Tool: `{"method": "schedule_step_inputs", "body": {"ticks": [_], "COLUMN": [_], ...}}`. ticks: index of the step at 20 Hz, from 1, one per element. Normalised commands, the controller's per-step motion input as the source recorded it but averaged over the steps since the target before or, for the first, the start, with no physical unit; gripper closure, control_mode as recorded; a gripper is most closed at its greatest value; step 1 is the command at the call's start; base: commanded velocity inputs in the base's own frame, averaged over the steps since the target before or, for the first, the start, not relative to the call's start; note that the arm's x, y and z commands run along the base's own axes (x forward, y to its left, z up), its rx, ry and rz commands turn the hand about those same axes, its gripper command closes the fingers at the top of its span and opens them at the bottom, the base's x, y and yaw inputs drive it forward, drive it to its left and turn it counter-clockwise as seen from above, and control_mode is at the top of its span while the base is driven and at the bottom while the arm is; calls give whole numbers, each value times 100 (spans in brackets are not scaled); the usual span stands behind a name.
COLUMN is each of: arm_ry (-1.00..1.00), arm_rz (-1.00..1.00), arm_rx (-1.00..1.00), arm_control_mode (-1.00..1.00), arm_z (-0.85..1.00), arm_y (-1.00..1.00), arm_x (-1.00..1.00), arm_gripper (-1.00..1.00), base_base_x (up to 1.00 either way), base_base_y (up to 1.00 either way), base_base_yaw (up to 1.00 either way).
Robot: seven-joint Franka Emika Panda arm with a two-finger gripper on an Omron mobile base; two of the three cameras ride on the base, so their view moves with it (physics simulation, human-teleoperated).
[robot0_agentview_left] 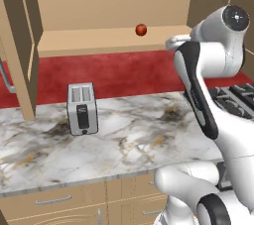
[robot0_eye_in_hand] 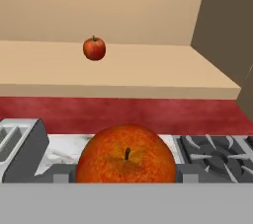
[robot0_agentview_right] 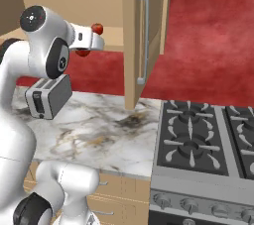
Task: Pick the apples from the cabinet and place them in one bowl. Pick the pear from the sink and place it in the other bowl.
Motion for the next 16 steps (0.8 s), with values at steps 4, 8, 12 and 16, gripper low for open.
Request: {"method": "schedule_step_inputs", "body": {"ticks": [4, 8, 12, 16], "arm_ry": [3, 4, 13, 16], "arm_rz": [0, -3, -1, 0], "arm_rx": [0, 0, 0, 3], "arm_control_mode": [-100, -100, -100, -100], "arm_z": [0, -7, -19, -31], "arm_y": [1, 0, 2, 12], "arm_x": [-56, -37, -40, -37], "arm_gripper": [100, 100, 100, 100], "base_base_x": [0, 0, 0, 0], "base_base_y": [0, 0, 0, 0], "base_base_yaw": [0, 0, 0, 0]}}
